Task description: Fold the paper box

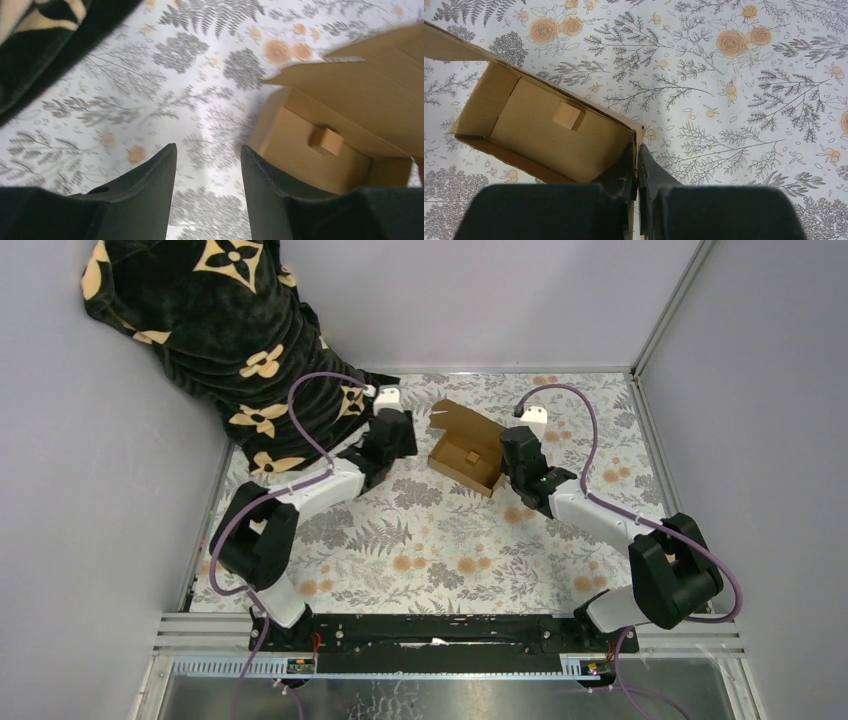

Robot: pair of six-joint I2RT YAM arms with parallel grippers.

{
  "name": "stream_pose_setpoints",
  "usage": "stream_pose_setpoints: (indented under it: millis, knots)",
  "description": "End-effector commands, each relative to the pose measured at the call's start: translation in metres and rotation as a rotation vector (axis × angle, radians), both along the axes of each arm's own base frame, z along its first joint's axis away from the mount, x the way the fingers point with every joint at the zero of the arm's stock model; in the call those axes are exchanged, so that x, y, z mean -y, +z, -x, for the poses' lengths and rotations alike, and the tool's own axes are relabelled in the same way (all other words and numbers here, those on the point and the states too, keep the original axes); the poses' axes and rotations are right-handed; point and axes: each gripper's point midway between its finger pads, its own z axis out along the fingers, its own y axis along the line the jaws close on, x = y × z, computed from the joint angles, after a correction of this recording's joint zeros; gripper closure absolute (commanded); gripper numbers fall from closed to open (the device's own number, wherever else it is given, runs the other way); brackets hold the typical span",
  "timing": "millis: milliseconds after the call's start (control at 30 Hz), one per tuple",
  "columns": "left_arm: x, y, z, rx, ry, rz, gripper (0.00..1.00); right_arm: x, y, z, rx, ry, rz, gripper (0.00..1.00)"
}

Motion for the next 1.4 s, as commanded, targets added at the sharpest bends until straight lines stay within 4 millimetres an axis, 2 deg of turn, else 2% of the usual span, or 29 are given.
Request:
stream_pose_setpoints:
  millis: [0, 133, 333, 433, 933, 1100, 1367]
  knots:
    - [-0.003, 0.024, -0.032, 0.12, -0.189, 0.101, 0.42, -0.006, 0.025, -0.007, 0.073, 0.039, -0.001, 1.0]
    - [0.022, 0.031, -0.04, 0.193, -0.415, 0.093, 0.4, -0.01, 0.023, -0.009, 0.063, 0.079, 0.029, 1.0]
    - [0.041, 0.041, -0.04, 0.271, -0.613, 0.137, 0.37, -0.018, 0.023, -0.013, 0.045, 0.144, 0.067, 1.0]
    - [0.043, 0.04, -0.04, 0.275, -0.666, 0.144, 0.37, -0.02, 0.025, -0.014, 0.037, 0.171, 0.076, 1.0]
    - [0.031, 0.036, -0.054, 0.281, -0.667, 0.101, 0.4, -0.027, 0.02, -0.017, 0.006, 0.227, 0.082, 1.0]
    - [0.019, 0.033, -0.058, 0.271, -0.624, 0.052, 0.41, -0.028, 0.02, -0.018, 0.001, 0.233, 0.085, 1.0]
    - [0.007, 0.022, -0.067, 0.244, -0.584, 0.007, 0.37, -0.028, 0.02, -0.019, -0.003, 0.241, 0.089, 1.0]
